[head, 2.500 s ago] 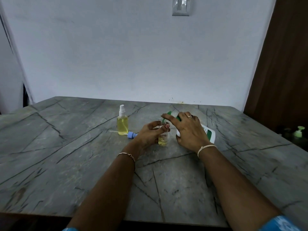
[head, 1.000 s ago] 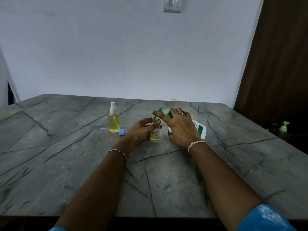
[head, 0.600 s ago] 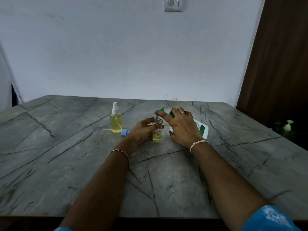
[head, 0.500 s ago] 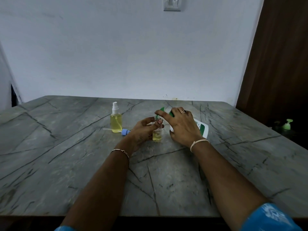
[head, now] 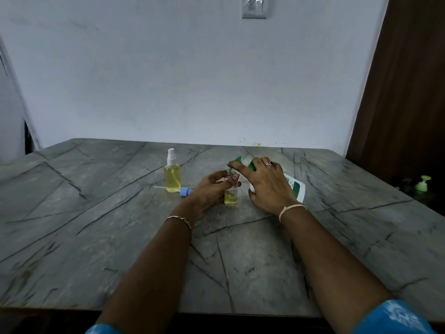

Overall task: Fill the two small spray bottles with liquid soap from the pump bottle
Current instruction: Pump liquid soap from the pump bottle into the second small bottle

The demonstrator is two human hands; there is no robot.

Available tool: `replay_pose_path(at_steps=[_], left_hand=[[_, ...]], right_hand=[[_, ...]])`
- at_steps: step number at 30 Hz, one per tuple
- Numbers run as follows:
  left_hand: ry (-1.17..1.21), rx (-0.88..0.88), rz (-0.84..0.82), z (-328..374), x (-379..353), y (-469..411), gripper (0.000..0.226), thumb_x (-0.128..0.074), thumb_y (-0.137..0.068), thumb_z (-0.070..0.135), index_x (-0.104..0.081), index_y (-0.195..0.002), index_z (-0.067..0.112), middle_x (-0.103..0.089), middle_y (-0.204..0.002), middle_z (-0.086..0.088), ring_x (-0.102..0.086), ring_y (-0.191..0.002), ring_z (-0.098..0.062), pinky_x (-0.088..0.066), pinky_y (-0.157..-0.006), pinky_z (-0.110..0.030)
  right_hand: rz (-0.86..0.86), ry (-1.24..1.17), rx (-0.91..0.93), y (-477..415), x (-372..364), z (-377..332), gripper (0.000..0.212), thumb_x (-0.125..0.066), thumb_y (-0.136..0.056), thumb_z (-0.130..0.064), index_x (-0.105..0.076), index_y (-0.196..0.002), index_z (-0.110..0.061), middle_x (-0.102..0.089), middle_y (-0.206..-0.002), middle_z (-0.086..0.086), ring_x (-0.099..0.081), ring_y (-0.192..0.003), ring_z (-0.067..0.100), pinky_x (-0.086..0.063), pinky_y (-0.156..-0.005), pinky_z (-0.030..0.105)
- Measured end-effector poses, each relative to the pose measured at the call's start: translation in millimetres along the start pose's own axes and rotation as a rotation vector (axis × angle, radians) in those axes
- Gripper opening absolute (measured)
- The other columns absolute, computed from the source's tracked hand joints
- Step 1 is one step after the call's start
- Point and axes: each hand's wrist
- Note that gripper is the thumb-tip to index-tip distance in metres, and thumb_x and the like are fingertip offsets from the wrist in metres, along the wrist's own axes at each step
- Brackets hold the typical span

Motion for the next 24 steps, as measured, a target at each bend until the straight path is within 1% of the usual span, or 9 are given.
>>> replay_pose_path(at_steps=[3,7,9,12,16,18,20,22,24], left_hand=[[-0.013,0.001,0.004,0.2,-0.9,0.0,0.036,-0.066,-0.088,0.025,-0.058,-0.121,0.013,-0.071,-0.110,-0.011,-0.069,-0.091,-0.018,-0.060,-0.072,-0.030],[-0.037,-0.005,0.005,-0.8,-0.5,-1.9,0.041,-0.066,-0.087,0.027,-0.058,-0.124,0.011,-0.071,-0.110,-0.010,-0.067,-0.105,-0.024,-0.058,-0.084,-0.038],[-0.038,-0.006,0.009,-0.9,-0.2,-1.7,0.041,-0.066,-0.087,0.027,-0.057,-0.125,0.011,-0.071,-0.111,-0.011,-0.066,-0.107,-0.025,-0.057,-0.085,-0.040],[-0.020,-0.005,0.017,-1.0,-0.3,-0.7,0.038,-0.066,-0.088,0.026,-0.058,-0.122,0.012,-0.071,-0.111,-0.012,-0.066,-0.106,-0.025,-0.057,-0.084,-0.040],[-0.022,-0.003,0.017,0.3,-0.7,0.3,0.036,-0.066,-0.088,0.026,-0.059,-0.120,0.013,-0.071,-0.110,-0.011,-0.067,-0.103,-0.024,-0.059,-0.077,-0.034],[-0.026,0.000,0.014,0.3,-0.8,0.1,0.035,-0.066,-0.088,0.026,-0.058,-0.120,0.014,-0.070,-0.111,-0.012,-0.066,-0.105,-0.024,-0.059,-0.077,-0.033],[-0.036,0.003,0.017,0.4,-0.8,0.1,0.039,-0.066,-0.087,0.026,-0.058,-0.123,0.012,-0.070,-0.112,-0.012,-0.066,-0.107,-0.025,-0.059,-0.079,-0.034],[-0.042,0.007,0.019,0.3,-0.8,-0.7,0.044,-0.066,-0.088,0.026,-0.056,-0.127,0.010,-0.069,-0.114,-0.013,-0.065,-0.107,-0.025,-0.058,-0.082,-0.036],[-0.037,0.007,0.017,0.4,-1.2,-0.9,0.044,-0.066,-0.088,0.026,-0.056,-0.128,0.009,-0.069,-0.114,-0.013,-0.066,-0.102,-0.023,-0.059,-0.079,-0.034]], right_hand=[[-0.002,-0.022,-0.020,-1.1,1.1,-0.7,0.075,-0.064,-0.076,-0.020,-0.030,-0.140,-0.039,-0.054,-0.111,0.007,-0.048,-0.110,0.030,-0.040,-0.090,0.045],[-0.008,-0.048,-0.036,-3.0,1.7,-2.4,0.070,-0.064,-0.076,-0.020,-0.034,-0.138,-0.036,-0.054,-0.115,0.007,-0.048,-0.112,0.030,-0.039,-0.092,0.045],[-0.005,-0.050,-0.030,-2.9,1.2,-1.7,0.071,-0.064,-0.076,-0.020,-0.034,-0.139,-0.035,-0.054,-0.115,0.008,-0.048,-0.112,0.030,-0.039,-0.091,0.045],[-0.007,-0.017,-0.008,-1.2,-0.3,0.7,0.076,-0.063,-0.077,-0.021,-0.029,-0.142,-0.038,-0.055,-0.113,0.008,-0.048,-0.110,0.030,-0.041,-0.089,0.044],[-0.012,-0.037,-0.014,-0.9,1.7,0.2,0.075,-0.062,-0.077,-0.020,-0.030,-0.142,-0.038,-0.054,-0.111,0.008,-0.048,-0.110,0.030,-0.040,-0.089,0.044],[-0.014,-0.063,-0.032,-2.1,3.3,-1.6,0.071,-0.064,-0.077,-0.020,-0.033,-0.139,-0.037,-0.055,-0.115,0.008,-0.048,-0.112,0.030,-0.039,-0.092,0.045],[-0.020,-0.079,-0.043,-3.3,3.6,-3.4,0.070,-0.065,-0.077,-0.020,-0.035,-0.137,-0.035,-0.054,-0.118,0.007,-0.047,-0.115,0.029,-0.038,-0.094,0.045],[-0.017,-0.075,-0.040,-4.1,3.4,-4.0,0.070,-0.066,-0.076,-0.020,-0.035,-0.137,-0.035,-0.054,-0.117,0.007,-0.047,-0.114,0.029,-0.039,-0.094,0.045],[-0.015,-0.062,-0.026,-4.0,2.8,-2.1,0.072,-0.066,-0.076,-0.021,-0.034,-0.139,-0.035,-0.054,-0.115,0.008,-0.048,-0.112,0.030,-0.040,-0.092,0.044]])
Point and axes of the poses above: each hand's wrist, its own y-axis away from the middle knuckle, its own x-axis out of the back of the hand, z = x × y
